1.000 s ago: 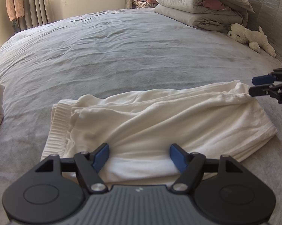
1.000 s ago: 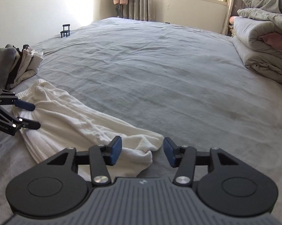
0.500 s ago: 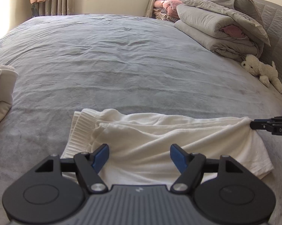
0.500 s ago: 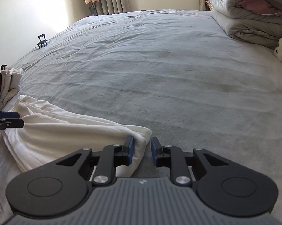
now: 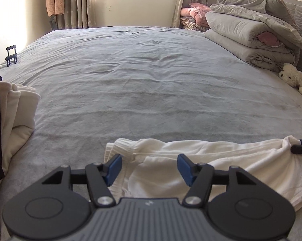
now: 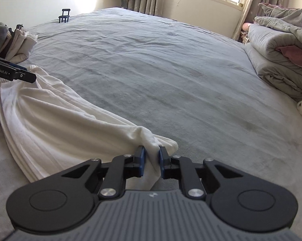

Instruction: Fold clothes

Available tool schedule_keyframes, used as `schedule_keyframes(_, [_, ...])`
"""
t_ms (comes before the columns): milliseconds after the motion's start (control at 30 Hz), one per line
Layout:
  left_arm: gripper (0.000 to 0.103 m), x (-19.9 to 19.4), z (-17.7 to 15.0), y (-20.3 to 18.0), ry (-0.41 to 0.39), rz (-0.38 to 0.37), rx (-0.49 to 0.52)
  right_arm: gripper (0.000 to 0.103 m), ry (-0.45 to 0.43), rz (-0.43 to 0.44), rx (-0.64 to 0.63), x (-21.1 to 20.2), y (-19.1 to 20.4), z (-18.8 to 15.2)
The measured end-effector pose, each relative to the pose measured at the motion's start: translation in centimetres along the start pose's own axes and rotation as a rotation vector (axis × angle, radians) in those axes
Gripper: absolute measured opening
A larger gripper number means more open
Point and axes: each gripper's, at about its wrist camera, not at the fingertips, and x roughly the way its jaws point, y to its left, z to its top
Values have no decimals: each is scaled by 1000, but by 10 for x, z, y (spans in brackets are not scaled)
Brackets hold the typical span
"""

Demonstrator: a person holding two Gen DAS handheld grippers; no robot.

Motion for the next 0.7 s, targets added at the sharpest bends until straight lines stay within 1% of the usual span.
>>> schedule_keyframes(33, [63, 2, -1, -3, 7, 10, 18, 15, -3, -3, 4, 0, -1, 0])
schedule_keyframes(67, [60, 4, -2, -5, 13, 21, 39, 15, 4, -5, 6, 1, -1, 0])
schedule_keyframes(100, [52, 5, -4, -9, 13, 36, 70, 15, 13, -9, 4, 3, -1, -1])
schedule_keyframes(133, [25, 7, -5, -13, 14, 51, 101, 15, 23, -13, -4, 4, 0, -2])
schedule_keyframes(167, [11, 8, -6, -16, 15, 61, 125, 15, 23, -19, -10, 4, 1, -2])
schedule_keyframes(267, [6, 5, -4, -14, 8, 58, 112, 15, -14, -45, -20, -1, 5, -1])
schedule_keyframes(300, [6, 3, -3, -12, 0, 56, 89, 15, -26, -54, -23, -3, 6, 0])
schedule_keyframes(333, [6, 0, -2, -9, -9, 54, 66, 12, -38, -62, -26, -5, 7, 0])
schedule_keyframes(400, [6, -4, 0, -3, -24, 48, 19, 9, -78, -104, -29, -12, 7, 3])
schedule_keyframes(433, [6, -3, 0, 0, -21, 41, -11, 9, -80, -125, -20, -12, 6, 4])
schedule_keyframes(500, [6, 0, -1, 6, -12, 24, -72, 9, -51, -146, -8, -6, 2, 2])
schedule_keyframes(567, [6, 5, -3, 11, 9, 3, -128, 9, -28, -139, -13, 0, 1, -1])
schedule_keyframes(633, [6, 4, -3, 13, 6, -6, -151, 9, -6, -133, -19, 5, 0, -4])
schedule_keyframes(667, [6, 2, -2, 14, -1, -8, -157, 9, -14, -128, -15, 3, 0, -3])
schedule_keyframes(700, [7, 1, -2, 14, -7, -10, -164, 11, -47, -120, -1, -3, -1, 0])
